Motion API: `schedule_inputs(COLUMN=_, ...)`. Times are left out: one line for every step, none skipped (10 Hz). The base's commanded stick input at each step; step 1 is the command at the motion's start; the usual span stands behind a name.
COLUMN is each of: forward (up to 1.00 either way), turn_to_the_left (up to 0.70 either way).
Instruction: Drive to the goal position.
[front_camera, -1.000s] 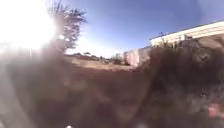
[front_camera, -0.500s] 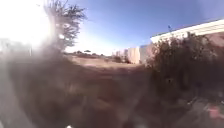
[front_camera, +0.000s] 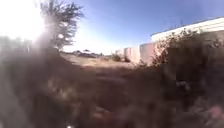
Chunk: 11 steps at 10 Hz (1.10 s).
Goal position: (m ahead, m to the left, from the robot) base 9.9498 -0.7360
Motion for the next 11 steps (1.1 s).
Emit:
schedule_inputs(forward=0.5, turn_to_the_left=0.0)
schedule_inputs(forward=0.5, turn_to_the_left=0.0)
schedule_inputs(forward=0.5, turn_to_the_left=0.0)
schedule_inputs(forward=0.5, turn_to_the_left=0.0)
schedule_inputs(forward=0.5, turn_to_the_left=0.0)
schedule_inputs(forward=0.5, turn_to_the_left=0.0)
schedule_inputs(forward=0.5, turn_to_the_left=0.0)
schedule_inputs(forward=0.5, turn_to_the_left=0.0)
schedule_inputs(forward=0.5, turn_to_the_left=0.0)
schedule_inputs(forward=0.5, turn_to_the_left=0.0)
schedule_inputs(forward=0.5, turn_to_the_left=0.0)
